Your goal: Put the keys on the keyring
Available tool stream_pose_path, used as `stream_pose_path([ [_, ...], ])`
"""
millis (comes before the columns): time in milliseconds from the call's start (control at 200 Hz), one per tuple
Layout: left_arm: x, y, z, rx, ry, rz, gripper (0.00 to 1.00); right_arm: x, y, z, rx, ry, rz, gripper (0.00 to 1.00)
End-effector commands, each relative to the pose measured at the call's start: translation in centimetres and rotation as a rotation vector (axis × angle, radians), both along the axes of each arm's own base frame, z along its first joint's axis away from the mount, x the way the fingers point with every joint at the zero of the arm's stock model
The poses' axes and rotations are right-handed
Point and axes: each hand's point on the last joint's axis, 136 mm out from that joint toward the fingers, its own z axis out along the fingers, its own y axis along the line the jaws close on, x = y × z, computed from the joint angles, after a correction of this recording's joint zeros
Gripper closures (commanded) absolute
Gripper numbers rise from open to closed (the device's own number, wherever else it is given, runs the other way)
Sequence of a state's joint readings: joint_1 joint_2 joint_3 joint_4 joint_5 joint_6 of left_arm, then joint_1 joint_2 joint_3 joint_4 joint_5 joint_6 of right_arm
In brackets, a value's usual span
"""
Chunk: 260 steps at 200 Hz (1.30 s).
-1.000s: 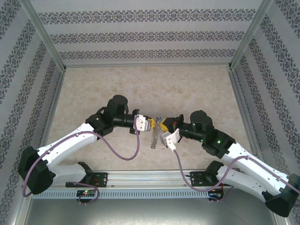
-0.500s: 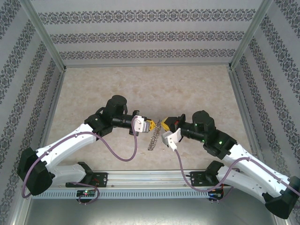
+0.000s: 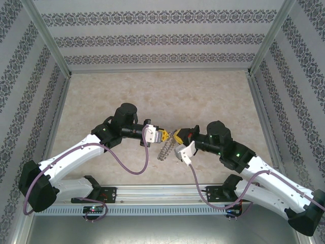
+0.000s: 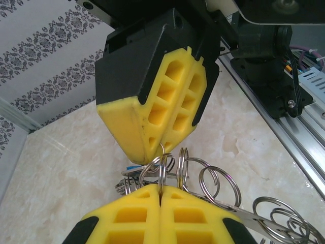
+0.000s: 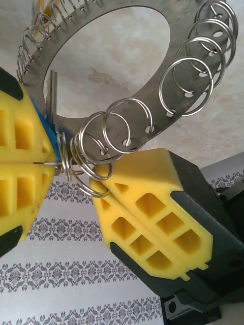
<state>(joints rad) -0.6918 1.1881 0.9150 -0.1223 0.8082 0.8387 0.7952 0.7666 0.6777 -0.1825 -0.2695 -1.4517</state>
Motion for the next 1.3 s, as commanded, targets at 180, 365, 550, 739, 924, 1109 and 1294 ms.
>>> stream_pose_path([
  [180, 0.2, -0.3, 2.2, -0.043, -0.036, -0.012, 1.0, -0.4, 0.2, 0.3, 0.005, -0.023, 0.013, 1.0],
  [365, 0.6, -0.5, 1.9, -0.042, -0.021, -0.003, 1.0, -0.4, 0.5, 0.9, 0.028, -0.026, 0.018, 1.0],
  [550, 0.5, -0.4, 2.0, -0.046, -0.028, 0.0, 1.0, 0.4, 0.1, 1.1, 0.03, -0.02, -0.026, 1.0],
  [739, 0.4, 0.0, 1.8, -0.037, -0.016, 0.012, 1.0, 1.6, -1.7, 1.7, 0.062, 0.003, -0.098, 1.0],
  [924, 0.6, 0.1, 1.4, -0.012, 0.015, 0.021, 1.0, 1.2, -1.8, 2.6, 0.058, -0.015, -0.077, 1.0],
  [1109, 0.6, 0.1, 1.4, -0.015, 0.022, 0.02, 1.0, 0.6, -1.3, 2.7, 0.018, -0.052, -0.016, 1.0],
  [1294, 0.4, 0.0, 1.9, -0.034, 0.015, 0.007, 1.0, 0.3, -1.0, 1.6, -0.05, -0.079, 0.027, 1.0],
])
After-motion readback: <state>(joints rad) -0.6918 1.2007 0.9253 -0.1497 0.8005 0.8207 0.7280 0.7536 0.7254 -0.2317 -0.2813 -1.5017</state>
